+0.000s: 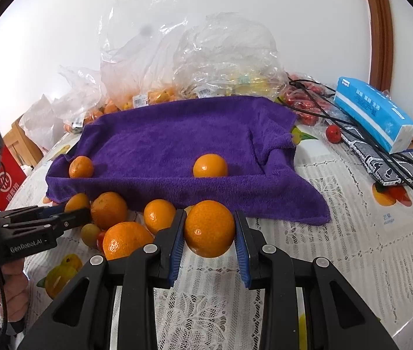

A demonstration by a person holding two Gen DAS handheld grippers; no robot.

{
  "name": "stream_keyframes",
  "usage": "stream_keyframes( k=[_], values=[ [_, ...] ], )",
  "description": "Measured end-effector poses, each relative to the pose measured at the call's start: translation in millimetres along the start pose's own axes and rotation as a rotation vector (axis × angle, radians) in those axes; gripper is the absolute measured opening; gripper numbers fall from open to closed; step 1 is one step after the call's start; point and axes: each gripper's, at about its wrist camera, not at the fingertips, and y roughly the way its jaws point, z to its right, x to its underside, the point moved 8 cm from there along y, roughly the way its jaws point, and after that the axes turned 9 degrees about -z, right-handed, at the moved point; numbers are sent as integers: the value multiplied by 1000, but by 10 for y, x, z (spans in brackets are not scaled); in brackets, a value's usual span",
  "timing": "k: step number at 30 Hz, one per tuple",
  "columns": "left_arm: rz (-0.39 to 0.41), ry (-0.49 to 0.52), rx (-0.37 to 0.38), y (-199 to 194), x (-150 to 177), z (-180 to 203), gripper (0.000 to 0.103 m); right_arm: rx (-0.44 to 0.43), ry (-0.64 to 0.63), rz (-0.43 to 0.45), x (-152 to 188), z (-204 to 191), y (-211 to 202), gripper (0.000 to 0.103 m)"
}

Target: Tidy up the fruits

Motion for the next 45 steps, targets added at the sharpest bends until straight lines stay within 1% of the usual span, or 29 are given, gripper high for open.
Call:
stream_keyframes(
  k=[3, 12, 15, 19, 23, 27, 31, 35, 38, 40, 45],
  values=[
    [5, -3, 26, -25, 1, -2, 31, -2, 0, 4, 0, 8, 2, 32],
    [83, -25, 107, -235, -74, -3, 31, -9, 9, 24, -30, 15, -48, 32],
    [85, -25, 100, -247, -77, -2, 31, -18, 15, 35, -61, 16, -86, 32],
    [85, -39, 129, -269, -78, -3, 31, -8, 19, 56, -108, 33, -147, 32],
    [101, -44, 129, -345, -95, -20, 31, -1, 25, 78, -190, 63, -251, 32],
    [116, -42, 126, -459, -190, -28, 31, 21, 8, 91, -290, 87, -332, 32],
    [153, -35, 104, -606, -392, -23, 31, 28, -9, 109, -448, 77, -418, 32],
    [183, -38, 100, -714, -613, -6, 31, 33, -16, 133, -650, 42, -500, 32],
    [196, -44, 100, -734, -744, 1, 31, 57, -18, 138, -812, 36, -523, 32],
    [204, -47, 98, -722, -828, 17, 31, 46, -20, 142, -907, 24, -531, 32],
    [210, -58, 78, -556, -946, 2, 31, 58, -39, 146, -1094, -3, -429, 32]
  ],
)
